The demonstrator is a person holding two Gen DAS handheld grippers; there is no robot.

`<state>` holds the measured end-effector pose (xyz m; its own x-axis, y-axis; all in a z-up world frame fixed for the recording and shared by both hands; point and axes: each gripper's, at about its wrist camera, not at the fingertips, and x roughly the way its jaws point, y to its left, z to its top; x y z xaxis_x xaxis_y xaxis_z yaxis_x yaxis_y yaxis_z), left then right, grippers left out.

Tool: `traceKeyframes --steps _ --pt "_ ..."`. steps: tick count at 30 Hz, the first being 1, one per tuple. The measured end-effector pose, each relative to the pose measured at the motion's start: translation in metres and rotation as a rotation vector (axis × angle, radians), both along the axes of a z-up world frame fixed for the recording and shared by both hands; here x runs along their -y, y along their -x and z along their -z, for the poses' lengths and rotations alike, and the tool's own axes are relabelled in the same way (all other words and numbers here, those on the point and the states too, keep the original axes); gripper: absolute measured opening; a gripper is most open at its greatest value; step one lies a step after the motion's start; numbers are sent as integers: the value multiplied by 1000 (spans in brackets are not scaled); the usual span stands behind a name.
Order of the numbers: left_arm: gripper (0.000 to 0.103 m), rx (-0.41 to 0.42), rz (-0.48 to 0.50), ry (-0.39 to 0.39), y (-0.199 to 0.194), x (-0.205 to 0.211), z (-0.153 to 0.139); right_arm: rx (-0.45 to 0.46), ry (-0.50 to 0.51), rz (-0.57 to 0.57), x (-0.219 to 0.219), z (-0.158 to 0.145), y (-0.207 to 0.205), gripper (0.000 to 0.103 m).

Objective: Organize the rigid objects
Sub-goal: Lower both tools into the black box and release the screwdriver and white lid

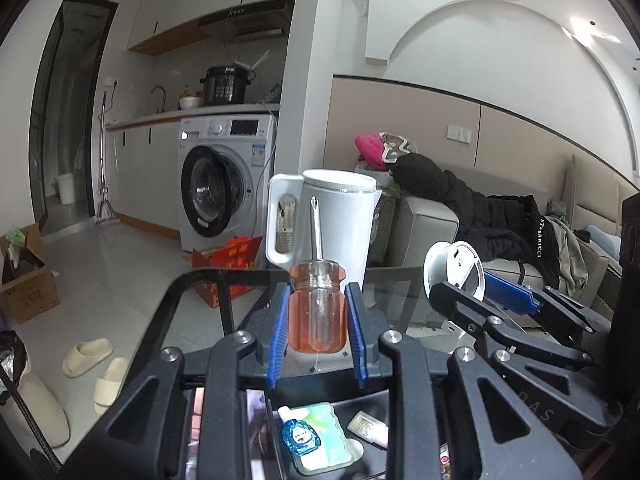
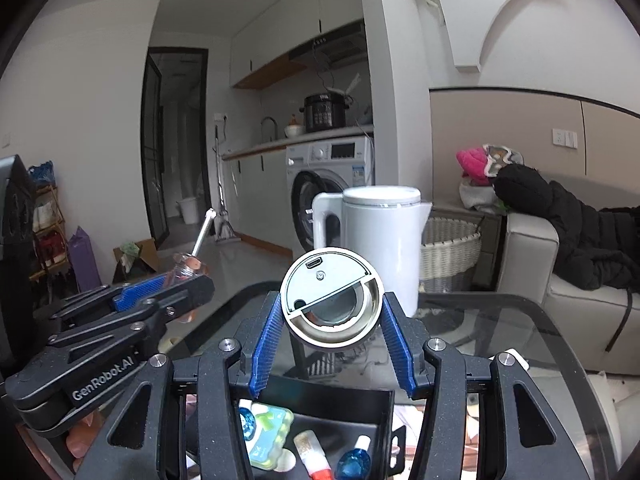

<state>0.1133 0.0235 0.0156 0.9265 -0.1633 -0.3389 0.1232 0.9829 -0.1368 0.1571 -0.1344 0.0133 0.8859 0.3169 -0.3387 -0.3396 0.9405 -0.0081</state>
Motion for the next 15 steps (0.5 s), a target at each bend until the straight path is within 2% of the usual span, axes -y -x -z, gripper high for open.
traceKeyframes --steps 9,15 --pt "25 -191 22 7 -29 1 19 -252 109 38 -6 36 -38 49" --pt "25 -309 51 -54 -42 17 36 -396 167 42 -10 64 -55 49"
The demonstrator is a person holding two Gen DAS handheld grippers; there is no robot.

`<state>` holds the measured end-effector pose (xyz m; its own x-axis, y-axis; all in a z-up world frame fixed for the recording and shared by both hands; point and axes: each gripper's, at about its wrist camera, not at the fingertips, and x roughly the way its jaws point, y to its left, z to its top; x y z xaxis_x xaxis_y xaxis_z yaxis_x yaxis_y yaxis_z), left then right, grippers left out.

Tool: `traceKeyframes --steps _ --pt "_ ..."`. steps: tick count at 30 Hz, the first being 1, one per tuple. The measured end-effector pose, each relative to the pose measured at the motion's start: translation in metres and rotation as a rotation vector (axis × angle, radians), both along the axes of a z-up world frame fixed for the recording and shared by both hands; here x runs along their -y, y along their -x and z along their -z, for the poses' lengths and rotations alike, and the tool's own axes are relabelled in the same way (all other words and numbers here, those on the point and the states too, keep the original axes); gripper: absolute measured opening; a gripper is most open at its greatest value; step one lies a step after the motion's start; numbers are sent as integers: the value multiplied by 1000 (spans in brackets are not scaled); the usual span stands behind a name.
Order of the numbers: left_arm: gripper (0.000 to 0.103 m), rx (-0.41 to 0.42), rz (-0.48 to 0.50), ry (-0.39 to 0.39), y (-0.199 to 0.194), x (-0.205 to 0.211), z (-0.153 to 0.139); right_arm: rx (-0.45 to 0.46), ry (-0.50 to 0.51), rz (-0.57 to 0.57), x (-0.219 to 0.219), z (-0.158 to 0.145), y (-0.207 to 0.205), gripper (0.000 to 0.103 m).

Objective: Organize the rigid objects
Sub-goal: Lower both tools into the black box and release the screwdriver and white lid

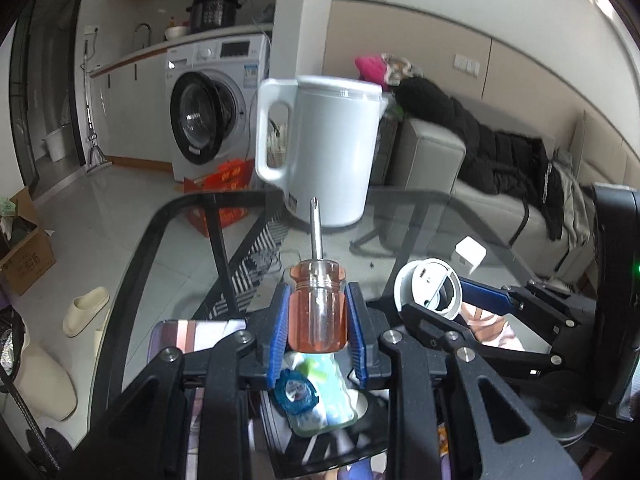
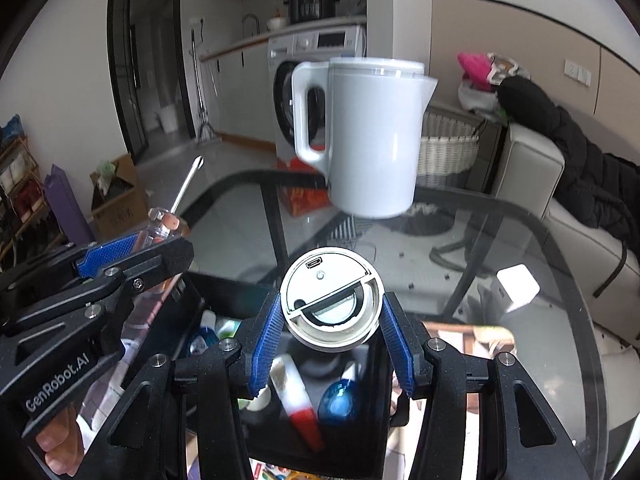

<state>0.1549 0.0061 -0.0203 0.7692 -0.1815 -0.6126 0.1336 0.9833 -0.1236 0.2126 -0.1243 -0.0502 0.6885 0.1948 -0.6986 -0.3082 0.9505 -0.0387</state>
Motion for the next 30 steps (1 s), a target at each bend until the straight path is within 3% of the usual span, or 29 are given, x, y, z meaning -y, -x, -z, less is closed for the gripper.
traceKeyframes --steps 6,12,15,19,21,24,30 --pt "25 -154 32 -37 -12 7 24 -109 58 -31 -6 27 -4 49" --pt "25 -248 65 -60 -19 16 42 -158 141 -88 -19 43 -1 49" --pt "25 -277 76 -34 -20 14 46 -192 134 -104 -20 47 0 49" --pt "29 -263 72 -53 -18 15 47 -197 134 -109 -18 48 1 50" --pt "40 -250 65 -51 -16 14 45 -196 132 -110 -18 47 3 50" --pt "47 -215 63 -43 -12 12 37 -198 95 -112 -14 42 5 50" --pt "49 -151 63 -31 3 6 19 -136 62 -108 -9 23 21 51"
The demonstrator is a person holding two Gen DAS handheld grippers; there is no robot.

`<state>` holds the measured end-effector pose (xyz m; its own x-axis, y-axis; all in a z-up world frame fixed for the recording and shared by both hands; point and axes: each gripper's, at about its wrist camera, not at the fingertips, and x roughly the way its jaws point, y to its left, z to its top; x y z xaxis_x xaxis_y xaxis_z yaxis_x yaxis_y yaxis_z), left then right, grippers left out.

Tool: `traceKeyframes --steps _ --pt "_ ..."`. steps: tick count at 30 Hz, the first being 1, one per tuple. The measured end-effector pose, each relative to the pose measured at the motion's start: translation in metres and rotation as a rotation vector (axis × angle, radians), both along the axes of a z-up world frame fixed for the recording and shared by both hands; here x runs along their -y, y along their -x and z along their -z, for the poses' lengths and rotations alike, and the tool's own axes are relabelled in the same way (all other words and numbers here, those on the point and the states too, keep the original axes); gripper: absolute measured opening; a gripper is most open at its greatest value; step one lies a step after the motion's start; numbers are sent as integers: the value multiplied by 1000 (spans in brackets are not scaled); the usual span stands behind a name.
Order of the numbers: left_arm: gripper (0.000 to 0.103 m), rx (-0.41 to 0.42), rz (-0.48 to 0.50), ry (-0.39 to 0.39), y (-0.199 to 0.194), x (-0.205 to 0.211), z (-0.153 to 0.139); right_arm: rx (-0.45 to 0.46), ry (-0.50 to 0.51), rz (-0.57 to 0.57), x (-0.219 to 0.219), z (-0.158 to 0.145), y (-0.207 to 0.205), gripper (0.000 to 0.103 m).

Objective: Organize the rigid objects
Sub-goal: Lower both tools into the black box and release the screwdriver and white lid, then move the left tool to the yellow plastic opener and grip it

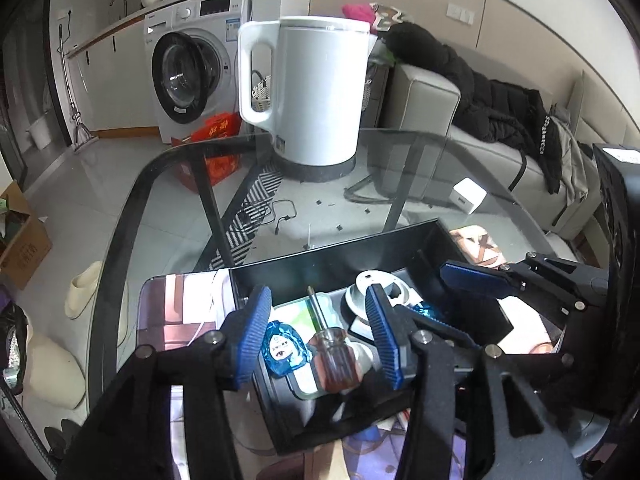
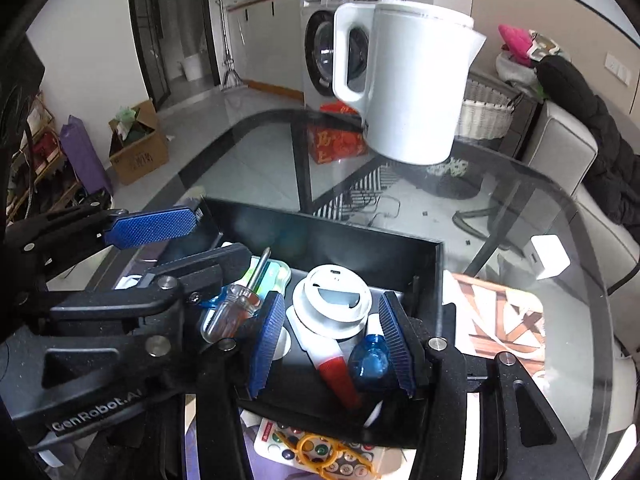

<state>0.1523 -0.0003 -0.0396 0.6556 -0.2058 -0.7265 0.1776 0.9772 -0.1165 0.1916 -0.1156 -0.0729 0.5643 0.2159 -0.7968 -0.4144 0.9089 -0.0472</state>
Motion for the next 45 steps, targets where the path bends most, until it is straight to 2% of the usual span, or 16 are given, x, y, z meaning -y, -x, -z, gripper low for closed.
traceKeyframes --steps 5,11,15,20,25,29,33,45 --pt "49 32 -7 2 17 -6 -12 32 -10 9 10 -15 15 51" --pt "49 40 13 -46 41 -2 -16 61 -30 52 39 -37 29 51" --pt "49 40 23 -63 61 -4 -16 60 -15 82 60 -39 36 51" --pt "49 -16 40 -71 77 -5 -3 32 4 117 86 -30 41 51" --pt "49 -121 62 -108 83 7 29 -40 45 113 100 0 43 51" --pt "49 -158 77 -131 82 14 44 -67 104 90 91 24 44 51" --pt "49 -164 76 -143 79 17 47 -90 132 47 78 37 51 51" --pt "49 -170 86 -145 77 23 47 -159 158 -164 26 46 97 51"
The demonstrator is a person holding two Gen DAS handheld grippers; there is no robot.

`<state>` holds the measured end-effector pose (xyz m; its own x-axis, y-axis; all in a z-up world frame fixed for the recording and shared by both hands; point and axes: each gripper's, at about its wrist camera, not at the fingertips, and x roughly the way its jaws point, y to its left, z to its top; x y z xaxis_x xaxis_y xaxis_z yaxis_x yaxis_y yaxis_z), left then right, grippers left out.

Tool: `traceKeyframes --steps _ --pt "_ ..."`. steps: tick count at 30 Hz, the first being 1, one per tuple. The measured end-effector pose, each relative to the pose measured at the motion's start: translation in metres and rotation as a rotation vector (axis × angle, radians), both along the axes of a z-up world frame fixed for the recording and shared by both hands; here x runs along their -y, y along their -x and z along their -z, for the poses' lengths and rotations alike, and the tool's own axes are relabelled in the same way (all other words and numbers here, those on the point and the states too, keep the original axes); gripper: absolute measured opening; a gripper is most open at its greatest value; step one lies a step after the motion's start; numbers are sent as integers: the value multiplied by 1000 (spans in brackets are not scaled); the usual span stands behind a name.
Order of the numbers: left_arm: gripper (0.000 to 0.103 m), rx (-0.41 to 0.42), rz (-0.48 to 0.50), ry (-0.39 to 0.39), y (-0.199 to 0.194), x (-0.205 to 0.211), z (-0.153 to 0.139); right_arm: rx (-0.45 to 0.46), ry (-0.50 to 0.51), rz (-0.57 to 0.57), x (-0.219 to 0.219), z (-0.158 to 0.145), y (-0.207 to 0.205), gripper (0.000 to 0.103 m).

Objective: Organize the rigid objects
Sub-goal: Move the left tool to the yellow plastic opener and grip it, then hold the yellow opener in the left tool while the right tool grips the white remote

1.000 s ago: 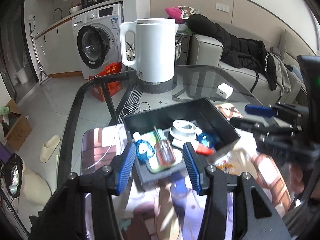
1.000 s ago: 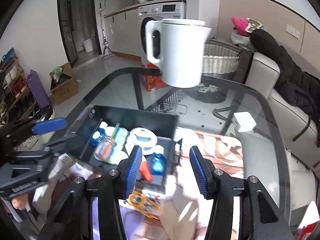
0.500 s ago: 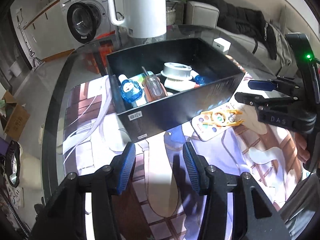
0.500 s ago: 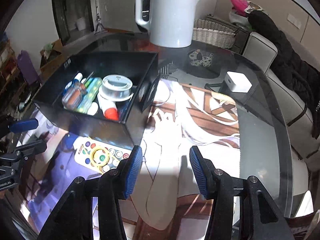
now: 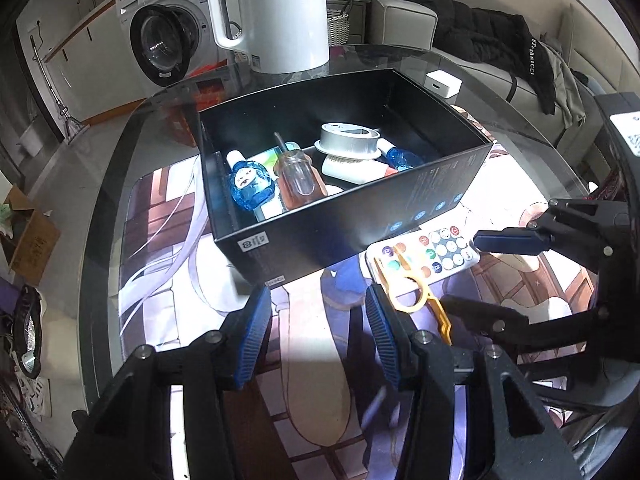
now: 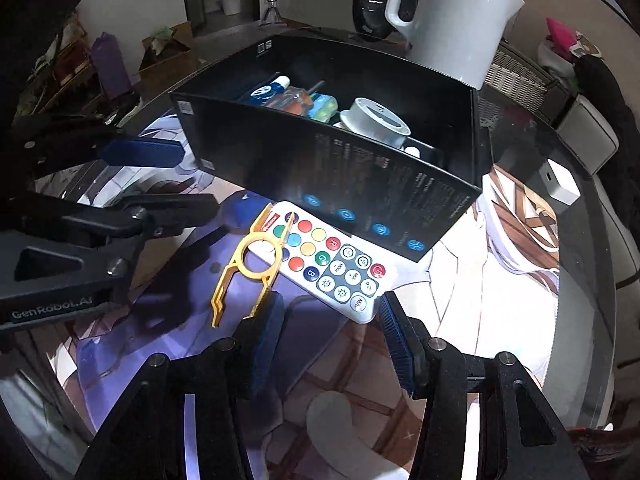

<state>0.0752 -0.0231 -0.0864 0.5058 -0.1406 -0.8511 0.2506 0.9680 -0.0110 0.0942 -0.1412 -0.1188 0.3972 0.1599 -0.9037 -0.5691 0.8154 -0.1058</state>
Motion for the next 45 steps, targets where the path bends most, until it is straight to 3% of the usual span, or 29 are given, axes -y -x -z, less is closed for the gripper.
traceKeyframes --steps 5,13,19,21,22,28,36,45 --pt "49 -5 24 -4 0 12 1 41 -2 55 19 -14 -14 51" --pt "49 -48 64 22 -8 40 9 39 -2 109 39 -10 -31 51" --pt "48 -70 91 -26 -12 54 20 58 -8 116 42 -13 -33 51" --pt "28 -82 100 2 -11 49 19 48 -27 110 43 -12 -36 51" --pt "24 -86 98 0 -11 46 18 42 -36 102 42 -11 -36 51" --pt "24 -94 59 -8 -6 18 17 15 -75 31 25 -7 -38 51" --pt "24 -95 -22 -5 -9 -19 21 -45 -113 43 18 -1 -39 53" --pt "24 -84 -30 -13 -13 -11 22 14 -41 189 41 -5 -50 53"
